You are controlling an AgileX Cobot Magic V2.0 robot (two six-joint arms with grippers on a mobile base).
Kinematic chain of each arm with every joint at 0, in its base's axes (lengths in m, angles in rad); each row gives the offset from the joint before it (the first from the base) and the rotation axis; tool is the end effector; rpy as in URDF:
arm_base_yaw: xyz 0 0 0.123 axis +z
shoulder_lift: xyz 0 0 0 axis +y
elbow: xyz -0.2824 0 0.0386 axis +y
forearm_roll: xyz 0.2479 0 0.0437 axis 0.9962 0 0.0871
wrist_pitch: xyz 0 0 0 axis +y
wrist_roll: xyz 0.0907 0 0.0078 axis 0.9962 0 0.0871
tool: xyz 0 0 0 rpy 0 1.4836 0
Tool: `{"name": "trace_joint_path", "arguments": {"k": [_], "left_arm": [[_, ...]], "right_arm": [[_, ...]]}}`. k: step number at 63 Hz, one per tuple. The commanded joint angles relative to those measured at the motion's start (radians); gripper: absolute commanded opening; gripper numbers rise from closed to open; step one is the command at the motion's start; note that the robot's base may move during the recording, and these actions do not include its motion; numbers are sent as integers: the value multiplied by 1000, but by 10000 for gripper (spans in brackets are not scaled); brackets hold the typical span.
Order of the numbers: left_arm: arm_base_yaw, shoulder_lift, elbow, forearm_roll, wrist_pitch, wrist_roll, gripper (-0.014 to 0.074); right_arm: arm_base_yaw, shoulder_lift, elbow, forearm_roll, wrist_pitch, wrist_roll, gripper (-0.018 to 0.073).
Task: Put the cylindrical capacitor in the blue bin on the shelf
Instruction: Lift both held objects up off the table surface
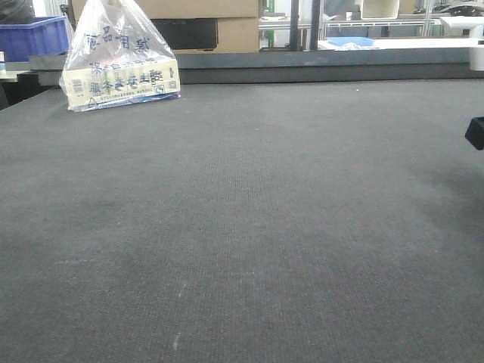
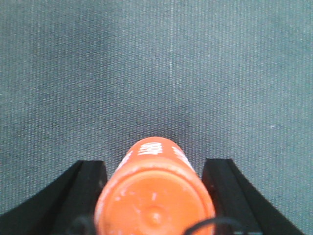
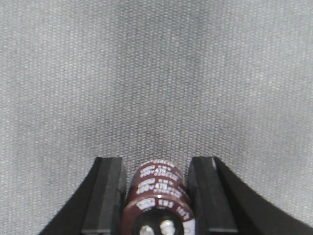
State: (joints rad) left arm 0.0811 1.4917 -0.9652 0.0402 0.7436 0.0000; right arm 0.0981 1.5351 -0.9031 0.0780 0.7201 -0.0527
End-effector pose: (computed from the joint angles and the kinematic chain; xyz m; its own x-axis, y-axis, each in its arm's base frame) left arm 0.2856 0.0257 0.2365 -0.9248 -0.0455 -0.3777 -0.0639 0.9973 0.0364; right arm 0.2799 0.0323 0.2087 -0.9492 -0.0874 -0.3023 -0.1076 0.9929 0.0508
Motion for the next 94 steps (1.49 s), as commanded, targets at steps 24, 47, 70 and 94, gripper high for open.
{"name": "trace_joint_path", "arguments": {"k": [24,47,70,94], "left_arm": [[-5,-146,-14,-28,-43,17,-111],[-5,-463,246,-107,-430,71,-111],[-5,-850,406,-128,-611,71,-111],[-5,-1105,406,-124,-612,71,-111]], "right_arm": [[2,-175,-3,12,-7,-1,-165],[2,-373,132,12,-309,-1,-165],[2,-683,227,12,-385,-1,-165],[2,-976,227,12,-385,-1,-165]]}}
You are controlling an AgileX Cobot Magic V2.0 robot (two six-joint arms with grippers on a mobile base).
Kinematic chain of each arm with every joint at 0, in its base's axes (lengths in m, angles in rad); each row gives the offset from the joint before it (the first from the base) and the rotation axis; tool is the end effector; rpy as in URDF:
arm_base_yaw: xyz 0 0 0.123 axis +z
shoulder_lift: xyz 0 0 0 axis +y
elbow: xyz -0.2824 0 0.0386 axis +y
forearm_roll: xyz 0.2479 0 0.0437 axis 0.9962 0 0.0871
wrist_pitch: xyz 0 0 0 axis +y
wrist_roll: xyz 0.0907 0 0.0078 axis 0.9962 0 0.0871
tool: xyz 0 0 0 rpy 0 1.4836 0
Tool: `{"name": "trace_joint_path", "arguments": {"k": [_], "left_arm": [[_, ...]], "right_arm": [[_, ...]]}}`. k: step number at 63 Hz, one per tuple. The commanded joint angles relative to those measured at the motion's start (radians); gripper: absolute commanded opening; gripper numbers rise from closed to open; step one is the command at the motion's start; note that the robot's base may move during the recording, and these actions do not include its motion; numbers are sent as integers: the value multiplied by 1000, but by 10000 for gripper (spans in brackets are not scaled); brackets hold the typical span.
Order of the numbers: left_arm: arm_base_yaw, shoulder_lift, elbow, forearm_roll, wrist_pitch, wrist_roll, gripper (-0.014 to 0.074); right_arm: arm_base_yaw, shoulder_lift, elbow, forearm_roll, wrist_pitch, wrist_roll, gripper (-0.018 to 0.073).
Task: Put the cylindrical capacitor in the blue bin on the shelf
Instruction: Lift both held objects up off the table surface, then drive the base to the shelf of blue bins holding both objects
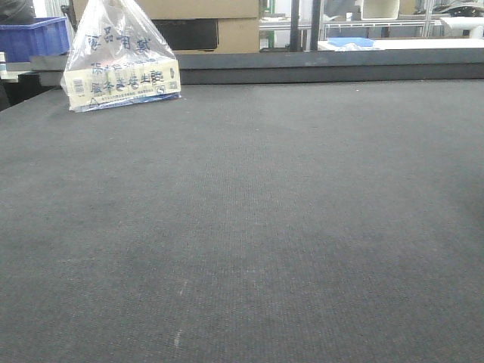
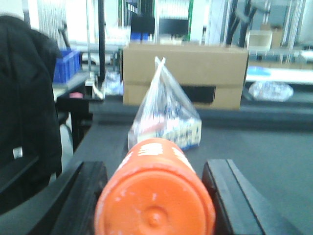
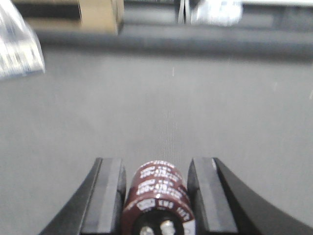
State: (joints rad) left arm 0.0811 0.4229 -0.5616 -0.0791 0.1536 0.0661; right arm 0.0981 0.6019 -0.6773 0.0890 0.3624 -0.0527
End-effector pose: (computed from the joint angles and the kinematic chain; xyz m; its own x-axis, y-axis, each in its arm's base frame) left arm 0.0884 0.0061 0.3581 0.0733 -0.0062 -0.9973 -0.0681 0.9976 -0.0112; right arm 0.1213 0.0148 0.3589 -0.2001 0.0110 -0.9797 -0.1226 0.9918 0.0362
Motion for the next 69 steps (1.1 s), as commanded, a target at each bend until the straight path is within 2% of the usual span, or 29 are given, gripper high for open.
{"name": "trace_joint_path", "arguments": {"k": [1,22,69], "left_arm": [[-5,-41,2,-5,-22,5,-111],[-5,-94,2,-5,-22,5,-111],[-5,-94,2,-5,-22,5,-111]], "right_arm": [[2,-51,1,1,-29,-1,-165],[2,-169,1,1,-42,-1,-165],[2,-171,1,1,-42,-1,-165]]}}
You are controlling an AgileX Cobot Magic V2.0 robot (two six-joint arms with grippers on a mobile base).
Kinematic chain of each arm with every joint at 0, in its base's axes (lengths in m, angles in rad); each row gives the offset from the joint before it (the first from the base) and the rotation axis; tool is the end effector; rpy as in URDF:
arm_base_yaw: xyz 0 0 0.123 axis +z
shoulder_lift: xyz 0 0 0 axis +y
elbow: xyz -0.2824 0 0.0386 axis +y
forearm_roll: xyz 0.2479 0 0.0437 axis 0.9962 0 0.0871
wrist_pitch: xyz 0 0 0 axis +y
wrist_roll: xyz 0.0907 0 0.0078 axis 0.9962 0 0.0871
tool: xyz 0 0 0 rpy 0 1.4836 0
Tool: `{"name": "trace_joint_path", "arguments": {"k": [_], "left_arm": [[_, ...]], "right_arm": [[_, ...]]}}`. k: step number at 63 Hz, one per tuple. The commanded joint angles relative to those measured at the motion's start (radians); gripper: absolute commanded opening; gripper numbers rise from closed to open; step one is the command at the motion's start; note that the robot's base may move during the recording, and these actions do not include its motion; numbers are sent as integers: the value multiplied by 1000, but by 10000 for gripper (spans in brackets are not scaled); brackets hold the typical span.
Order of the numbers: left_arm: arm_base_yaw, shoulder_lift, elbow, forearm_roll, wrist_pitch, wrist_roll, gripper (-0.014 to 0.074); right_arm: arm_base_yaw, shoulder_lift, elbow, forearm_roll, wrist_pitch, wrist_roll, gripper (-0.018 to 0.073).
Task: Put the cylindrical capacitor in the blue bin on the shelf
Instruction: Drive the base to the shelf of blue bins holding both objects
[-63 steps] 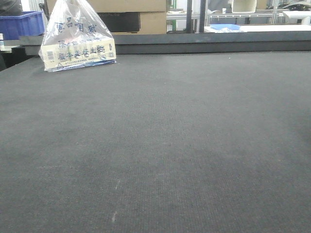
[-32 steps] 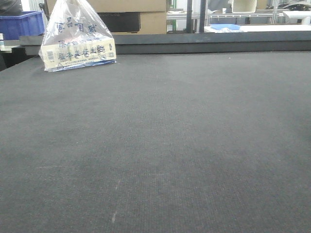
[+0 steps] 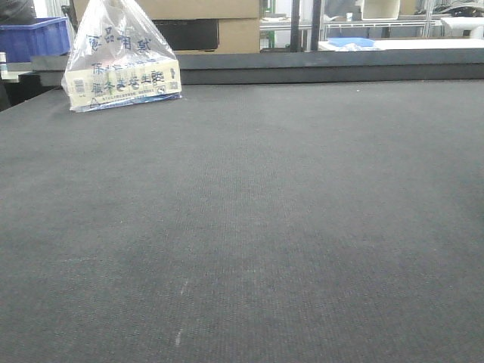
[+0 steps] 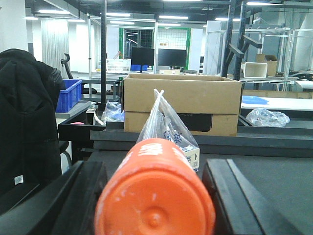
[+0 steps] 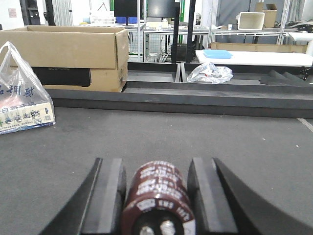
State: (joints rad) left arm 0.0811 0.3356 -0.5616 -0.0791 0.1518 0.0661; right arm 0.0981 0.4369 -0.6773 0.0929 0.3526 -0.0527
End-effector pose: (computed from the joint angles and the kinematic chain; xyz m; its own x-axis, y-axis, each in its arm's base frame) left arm 0.0676 0.0044 0.3651 0.1615 0.0010 -0.9869 -0.0673 0.9977 -0.0100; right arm 0.0811 0.0109 0.3767 -0.0280 0.0319 -0.9991 -0.1289 0.9910 0.0353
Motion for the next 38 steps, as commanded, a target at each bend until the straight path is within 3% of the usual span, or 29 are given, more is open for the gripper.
{"name": "trace_joint_path", "arguments": {"k": [1,38], "left_arm": [[-5,-7,2,-5,-20,5,-111],[-5,-7,2,-5,-20,5,-111]], "right_arm": [[2,-6,1,-3,-33,-1,-165],[2,-6,1,-3,-33,-1,-165]]}}
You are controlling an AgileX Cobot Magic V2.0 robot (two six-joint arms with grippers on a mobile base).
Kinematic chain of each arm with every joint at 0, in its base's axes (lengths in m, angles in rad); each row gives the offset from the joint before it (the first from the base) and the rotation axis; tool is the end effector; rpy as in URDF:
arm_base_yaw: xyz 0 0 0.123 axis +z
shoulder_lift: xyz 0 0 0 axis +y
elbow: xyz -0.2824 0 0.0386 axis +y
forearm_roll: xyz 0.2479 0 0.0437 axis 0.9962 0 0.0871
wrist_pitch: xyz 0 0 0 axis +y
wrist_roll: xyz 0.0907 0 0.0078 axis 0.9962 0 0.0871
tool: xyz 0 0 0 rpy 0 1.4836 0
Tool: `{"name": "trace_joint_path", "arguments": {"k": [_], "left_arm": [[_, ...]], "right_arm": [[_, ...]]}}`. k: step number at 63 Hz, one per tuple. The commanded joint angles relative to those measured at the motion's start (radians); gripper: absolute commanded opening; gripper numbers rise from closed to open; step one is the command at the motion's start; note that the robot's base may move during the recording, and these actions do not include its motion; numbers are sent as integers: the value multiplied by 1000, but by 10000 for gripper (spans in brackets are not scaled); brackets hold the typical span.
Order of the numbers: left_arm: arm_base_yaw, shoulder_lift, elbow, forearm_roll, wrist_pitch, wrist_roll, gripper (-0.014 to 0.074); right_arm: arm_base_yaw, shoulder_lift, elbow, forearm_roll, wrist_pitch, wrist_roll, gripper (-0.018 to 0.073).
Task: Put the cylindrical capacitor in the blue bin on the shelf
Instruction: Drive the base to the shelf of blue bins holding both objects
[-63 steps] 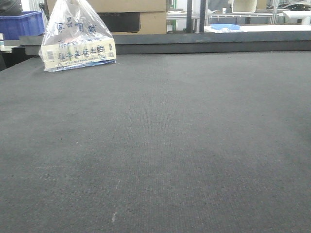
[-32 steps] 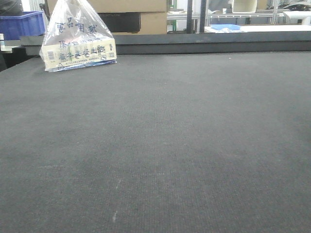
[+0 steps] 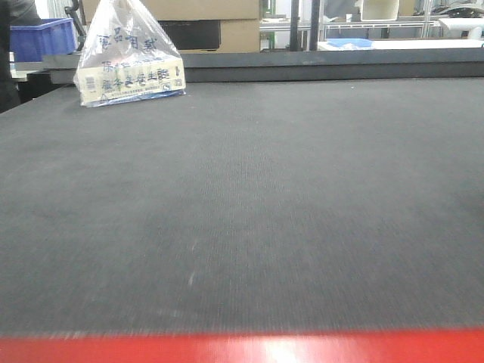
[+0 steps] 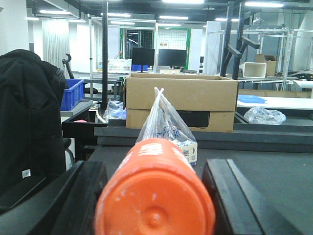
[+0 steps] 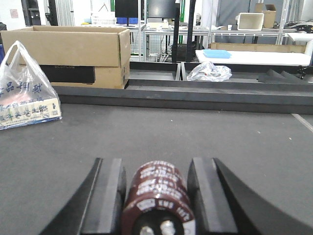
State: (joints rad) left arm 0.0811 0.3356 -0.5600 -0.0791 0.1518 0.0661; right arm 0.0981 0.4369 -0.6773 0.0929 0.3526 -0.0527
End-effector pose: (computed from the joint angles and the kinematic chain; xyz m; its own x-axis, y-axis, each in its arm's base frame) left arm 0.0678 0.0044 0.3646 0.1599 0.0009 -0.9871 -0.0673 0.9977 -0.0100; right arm 0.0811 0.0109 0.3767 -0.0280 0.0319 -0.9991 -0.1289 0.9910 0.0353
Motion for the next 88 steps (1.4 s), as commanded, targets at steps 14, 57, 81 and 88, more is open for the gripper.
{"name": "trace_joint_path", "arguments": {"k": [14,57,81,88], "left_arm": [[-5,-7,1,-5,-20,5,-111],[-5,-7,1,-5,-20,5,-111],[-5,-7,1,-5,-20,5,-111],[-5,-7,1,-5,-20,5,-111]], "right_arm": [[2,-6,1,-3,-33,-1,-165],[2,-6,1,-3,-33,-1,-165],[2,-6,1,-3,-33,-1,-165],[2,-6,1,-3,-33,-1,-165]]}}
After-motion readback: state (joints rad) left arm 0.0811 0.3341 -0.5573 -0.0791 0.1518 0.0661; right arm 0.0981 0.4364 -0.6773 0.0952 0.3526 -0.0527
